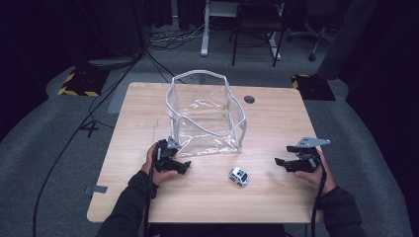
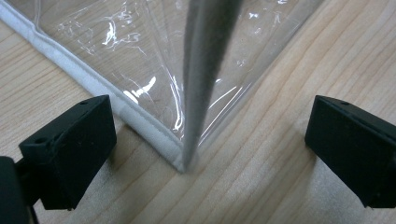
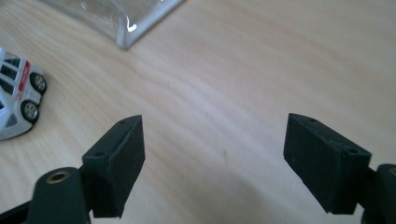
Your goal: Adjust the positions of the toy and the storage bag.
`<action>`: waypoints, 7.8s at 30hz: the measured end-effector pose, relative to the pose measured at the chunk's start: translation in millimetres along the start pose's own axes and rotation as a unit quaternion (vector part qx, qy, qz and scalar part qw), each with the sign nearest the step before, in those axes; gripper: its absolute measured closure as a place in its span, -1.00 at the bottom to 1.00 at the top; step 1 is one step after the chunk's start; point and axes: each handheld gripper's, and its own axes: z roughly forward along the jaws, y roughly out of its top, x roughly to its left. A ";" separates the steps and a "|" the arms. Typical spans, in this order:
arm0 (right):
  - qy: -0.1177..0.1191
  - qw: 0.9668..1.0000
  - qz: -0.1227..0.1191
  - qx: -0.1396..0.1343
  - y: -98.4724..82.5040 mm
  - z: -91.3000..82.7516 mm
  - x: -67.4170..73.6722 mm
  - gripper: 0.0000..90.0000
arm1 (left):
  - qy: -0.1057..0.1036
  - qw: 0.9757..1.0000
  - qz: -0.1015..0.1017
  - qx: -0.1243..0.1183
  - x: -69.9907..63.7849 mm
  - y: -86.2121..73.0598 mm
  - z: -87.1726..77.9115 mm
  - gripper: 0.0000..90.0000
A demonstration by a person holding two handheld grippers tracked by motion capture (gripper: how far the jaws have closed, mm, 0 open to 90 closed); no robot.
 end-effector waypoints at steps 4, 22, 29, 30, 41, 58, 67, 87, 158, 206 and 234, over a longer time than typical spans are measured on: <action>0.004 0.999 0.001 -0.033 16.6 14.7 0.7 -0.37 | 0.000 1.000 0.002 0.001 0.2 -0.1 -0.5 -0.95; 0.043 0.994 -0.062 -0.076 96.7 54.5 53.1 0.13 | 0.003 1.000 0.002 -0.002 0.9 -0.1 -0.8 -0.94; 0.060 0.994 -0.039 -0.085 99.6 60.6 52.6 0.22 | -0.001 1.000 -0.001 -0.001 0.4 -0.3 -0.4 -0.94; 0.046 0.994 -0.054 -0.082 98.7 57.9 56.5 0.21 | -0.001 1.000 0.001 -0.001 0.7 -0.3 -0.5 -0.94; 0.065 0.992 -0.045 -0.096 84.7 40.3 59.3 0.03 | -0.001 1.000 -0.004 -0.001 0.0 -0.5 -0.5 -0.94; 0.039 0.991 -0.073 -0.108 89.0 54.8 74.4 0.92 | 0.008 1.000 -0.004 0.000 10.5 -5.1 -5.6 -0.94; 0.025 0.990 -0.063 -0.125 66.0 33.2 66.4 0.93 | 0.039 0.999 -0.030 -0.007 3.7 2.7 1.3 -0.90; 0.028 0.990 -0.045 -0.133 18.5 -17.8 61.9 0.66 | -0.014 0.999 0.035 -0.006 -36.8 18.7 17.0 -0.88; 0.135 0.985 -0.108 0.024 0.5 52.1 139.6 -0.57 | -0.008 1.000 0.021 0.003 4.9 -61.1 -52.5 -0.99; 0.116 0.989 -0.096 -0.008 -5.8 40.5 126.1 0.07 | -0.010 1.000 0.020 0.005 4.8 -60.7 -52.5 -0.99; 0.030 0.998 -0.055 -0.020 -30.3 -6.2 74.7 0.08 | -0.010 1.000 0.021 0.006 5.0 -60.6 -52.7 -0.99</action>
